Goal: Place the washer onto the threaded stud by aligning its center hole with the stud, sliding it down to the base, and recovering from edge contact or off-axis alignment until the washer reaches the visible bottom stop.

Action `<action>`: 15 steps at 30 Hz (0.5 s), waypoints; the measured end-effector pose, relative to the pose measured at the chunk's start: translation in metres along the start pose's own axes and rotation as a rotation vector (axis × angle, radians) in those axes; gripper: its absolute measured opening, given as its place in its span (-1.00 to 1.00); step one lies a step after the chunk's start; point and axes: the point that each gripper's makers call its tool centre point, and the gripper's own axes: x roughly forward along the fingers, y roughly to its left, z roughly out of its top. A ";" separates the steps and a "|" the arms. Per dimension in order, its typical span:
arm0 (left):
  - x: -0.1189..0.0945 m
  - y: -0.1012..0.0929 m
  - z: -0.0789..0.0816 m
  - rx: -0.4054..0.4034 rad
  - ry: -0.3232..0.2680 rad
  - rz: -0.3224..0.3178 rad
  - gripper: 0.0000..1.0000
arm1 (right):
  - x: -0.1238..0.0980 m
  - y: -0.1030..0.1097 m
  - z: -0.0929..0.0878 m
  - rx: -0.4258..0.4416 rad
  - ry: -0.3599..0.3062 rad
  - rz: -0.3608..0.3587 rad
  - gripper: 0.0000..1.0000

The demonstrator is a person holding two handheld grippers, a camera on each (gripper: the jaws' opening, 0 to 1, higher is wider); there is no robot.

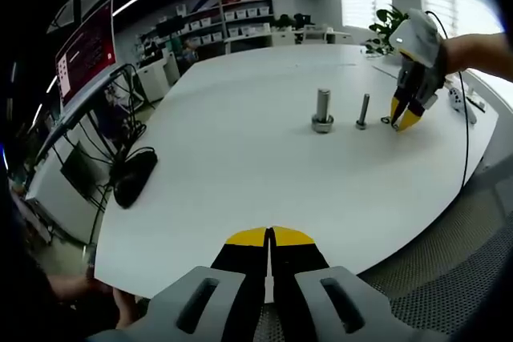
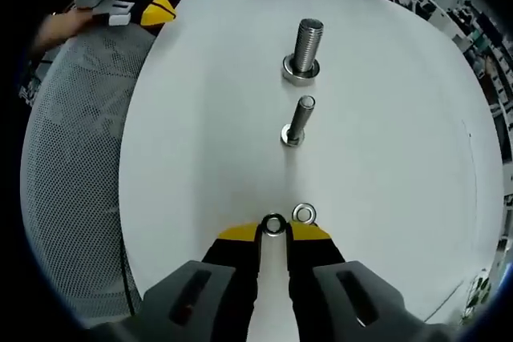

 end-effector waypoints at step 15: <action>0.000 0.001 0.000 -0.001 0.001 0.002 -1.00 | -0.032 -0.002 0.055 -0.006 -0.150 -0.026 -0.71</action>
